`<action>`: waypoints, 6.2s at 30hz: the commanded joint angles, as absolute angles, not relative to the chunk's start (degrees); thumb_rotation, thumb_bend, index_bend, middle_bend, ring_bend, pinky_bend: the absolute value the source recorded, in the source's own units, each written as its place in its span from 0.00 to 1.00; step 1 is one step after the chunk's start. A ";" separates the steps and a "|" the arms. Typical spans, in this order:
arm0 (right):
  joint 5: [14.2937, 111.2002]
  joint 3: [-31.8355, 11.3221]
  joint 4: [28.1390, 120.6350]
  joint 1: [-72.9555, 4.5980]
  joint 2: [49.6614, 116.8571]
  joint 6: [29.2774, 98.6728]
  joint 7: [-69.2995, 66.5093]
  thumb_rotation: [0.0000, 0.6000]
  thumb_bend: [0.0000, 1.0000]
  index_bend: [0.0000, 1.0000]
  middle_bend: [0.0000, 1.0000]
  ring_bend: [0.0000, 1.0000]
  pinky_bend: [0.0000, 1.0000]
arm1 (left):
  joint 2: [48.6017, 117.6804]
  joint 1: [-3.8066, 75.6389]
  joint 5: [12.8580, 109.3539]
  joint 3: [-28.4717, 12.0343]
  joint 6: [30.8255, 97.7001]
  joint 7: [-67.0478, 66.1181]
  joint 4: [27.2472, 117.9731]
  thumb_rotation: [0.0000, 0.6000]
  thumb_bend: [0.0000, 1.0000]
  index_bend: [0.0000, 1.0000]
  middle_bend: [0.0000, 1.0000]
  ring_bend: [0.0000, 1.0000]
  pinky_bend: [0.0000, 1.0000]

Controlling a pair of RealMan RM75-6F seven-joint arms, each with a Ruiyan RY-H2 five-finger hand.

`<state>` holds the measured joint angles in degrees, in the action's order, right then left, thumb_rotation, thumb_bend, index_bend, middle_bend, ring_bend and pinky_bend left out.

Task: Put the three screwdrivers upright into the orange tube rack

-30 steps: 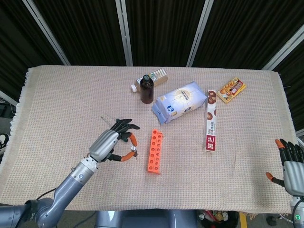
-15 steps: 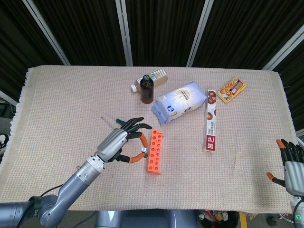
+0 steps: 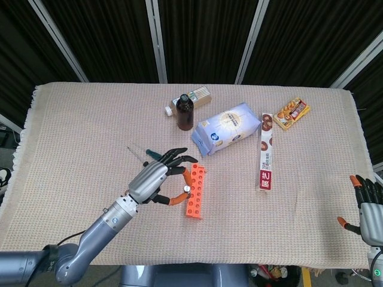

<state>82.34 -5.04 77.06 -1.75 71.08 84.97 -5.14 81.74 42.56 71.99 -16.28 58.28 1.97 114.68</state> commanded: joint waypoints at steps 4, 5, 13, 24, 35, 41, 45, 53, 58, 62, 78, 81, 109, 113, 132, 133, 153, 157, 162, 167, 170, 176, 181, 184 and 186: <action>82.22 -5.02 76.83 -1.78 71.28 84.74 -5.28 1.00 0.00 0.00 0.05 0.00 0.03 | 82.40 43.26 71.22 -15.86 57.91 1.35 113.85 1.00 0.58 0.82 0.16 0.00 0.01; 82.19 -5.02 76.76 -1.79 71.31 84.69 -5.29 1.00 0.00 0.00 0.05 0.00 0.03 | 82.55 43.34 71.09 -15.76 57.89 1.24 113.71 1.00 0.58 0.82 0.16 0.00 0.01; 82.01 -5.08 76.44 -1.72 71.36 84.62 -5.51 1.00 0.00 0.00 0.05 0.00 0.03 | 83.47 43.84 70.15 -15.30 57.70 1.15 112.75 1.00 0.58 0.82 0.16 0.00 0.01; 81.89 -5.10 76.32 -1.66 71.44 84.50 -5.53 1.00 0.00 0.00 0.05 0.00 0.03 | 87.11 43.71 71.77 -12.32 57.61 2.32 107.82 1.00 0.57 0.81 0.16 0.00 0.01; 81.63 -5.15 76.54 -1.53 71.34 84.44 -5.34 1.00 0.00 0.00 0.05 0.00 0.03 | 89.50 43.82 73.00 -11.55 57.41 3.71 104.80 1.00 0.57 0.81 0.15 0.00 0.01; 81.60 -5.20 76.47 -1.66 71.37 84.21 -5.27 1.00 0.00 0.00 0.05 0.00 0.03 | 90.16 44.06 72.54 -11.53 56.99 3.39 104.03 1.00 0.57 0.81 0.15 0.00 0.01; 81.53 -5.23 76.36 -1.72 71.40 84.07 -5.31 1.00 0.00 0.00 0.05 0.00 0.03 | 90.25 44.13 72.29 -11.50 56.78 3.10 103.75 1.00 0.57 0.81 0.15 0.00 0.01; 81.37 -5.24 76.16 -1.74 71.54 83.85 -5.40 1.00 0.00 0.00 0.05 0.00 0.03 | 90.10 44.23 72.14 -11.53 56.55 2.72 103.81 1.00 0.57 0.81 0.15 0.00 0.01; 81.36 -5.22 76.04 -1.74 71.60 83.80 -5.38 1.00 0.00 0.00 0.05 0.00 0.03 | 90.18 44.42 71.81 -11.50 56.16 2.39 103.63 1.00 0.58 0.81 0.15 0.00 0.00; 81.30 -5.29 76.02 -1.71 71.57 83.86 -5.45 1.00 0.00 0.00 0.05 0.00 0.03 | 90.27 44.59 71.24 -11.40 55.73 1.88 103.41 1.00 0.57 0.81 0.15 0.00 0.00; 81.14 -5.33 75.79 -1.68 71.68 83.72 -5.57 1.00 0.00 0.00 0.05 0.00 0.04 | 90.37 44.54 70.59 -11.17 55.47 1.28 103.34 1.00 0.57 0.81 0.15 0.00 0.00; 81.07 -5.34 75.74 -1.64 71.69 83.72 -5.55 1.00 0.00 0.00 0.05 0.00 0.04 | 90.53 44.44 70.83 -10.90 55.50 1.28 103.20 1.00 0.57 0.81 0.15 0.00 0.00; 80.84 -5.47 75.65 -1.67 71.68 83.48 -5.58 1.00 0.00 0.00 0.05 0.00 0.05 | 91.12 44.21 72.18 -10.11 55.51 0.45 102.55 1.00 0.41 0.24 0.00 0.00 0.00; 80.85 -5.46 75.59 -1.67 71.68 83.48 -5.59 1.00 0.00 0.00 0.06 0.00 0.05 | 90.99 44.11 72.68 -10.09 55.76 0.57 102.77 1.00 0.39 0.20 0.00 0.00 0.00; 81.03 -5.62 75.94 -1.79 71.25 83.59 -5.54 1.00 0.00 0.00 0.06 0.00 0.05 | 83.61 42.26 74.17 -12.44 59.60 -0.72 103.33 1.00 0.38 0.37 0.00 0.00 0.00; 81.08 -5.62 75.97 -1.83 71.24 83.59 -5.54 1.00 0.00 0.00 0.06 0.00 0.05 | 82.89 42.22 74.08 -12.70 59.87 -1.44 102.81 1.00 0.39 0.40 0.01 0.00 0.00; 81.39 -5.64 76.52 -2.49 71.62 83.22 -5.11 1.00 0.00 0.00 0.06 0.00 0.05 | 83.07 49.09 74.98 -4.47 51.47 -38.14 83.37 1.00 0.19 0.40 0.00 0.00 0.00; 81.44 -5.65 76.50 -2.62 71.64 83.13 -5.08 1.00 0.00 0.00 0.06 0.00 0.05 | 84.97 49.38 74.03 -4.19 50.72 -38.92 81.68 1.00 0.17 0.37 0.00 0.00 0.00; 81.19 -5.70 76.49 -2.50 71.62 83.22 -5.03 1.00 0.00 0.00 0.06 0.00 0.05 | 87.09 49.77 74.43 -3.11 50.03 -40.06 79.52 1.00 0.17 0.37 0.00 0.00 0.00; 81.00 -5.71 76.58 -2.29 71.48 83.42 -4.94 1.00 0.00 0.00 0.06 0.00 0.05 | 89.36 49.84 75.65 -1.99 50.46 -41.80 76.95 1.00 0.18 0.38 0.00 0.00 0.00; 80.94 -5.71 76.66 -2.23 71.40 83.49 -4.86 1.00 0.00 0.00 0.06 0.00 0.05 | 90.87 49.92 75.75 -1.96 50.49 -41.83 75.57 1.00 0.20 0.39 0.00 0.00 0.00; 80.70 -5.72 76.98 -2.02 71.22 83.63 -4.51 1.00 0.00 0.00 0.06 0.00 0.05 | 94.46 50.84 75.56 -2.25 49.22 -41.78 72.14 1.00 0.28 0.39 0.00 0.00 0.00; 80.39 -5.75 77.13 -1.84 71.19 83.69 -4.21 1.00 0.00 0.00 0.06 0.00 0.05 | 96.70 51.62 75.14 -2.93 48.55 -41.86 70.42 1.00 0.30 0.38 0.00 0.00 0.00; 80.26 -5.71 77.19 -1.75 71.10 83.66 -3.96 1.00 0.00 0.00 0.06 0.00 0.04 | 97.75 52.18 75.07 -3.13 47.99 -42.12 69.44 1.00 0.30 0.38 0.00 0.00 0.00; 80.16 -5.77 77.24 -1.65 71.07 83.80 -3.94 1.00 0.00 0.00 0.06 0.00 0.05 | 98.22 52.40 75.01 -3.20 47.75 -42.16 68.99 1.00 0.29 0.38 0.00 0.00 0.00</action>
<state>80.16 -5.76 77.23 -1.66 71.08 83.79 -3.95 98.06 52.26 75.06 -3.13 47.90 -42.10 69.15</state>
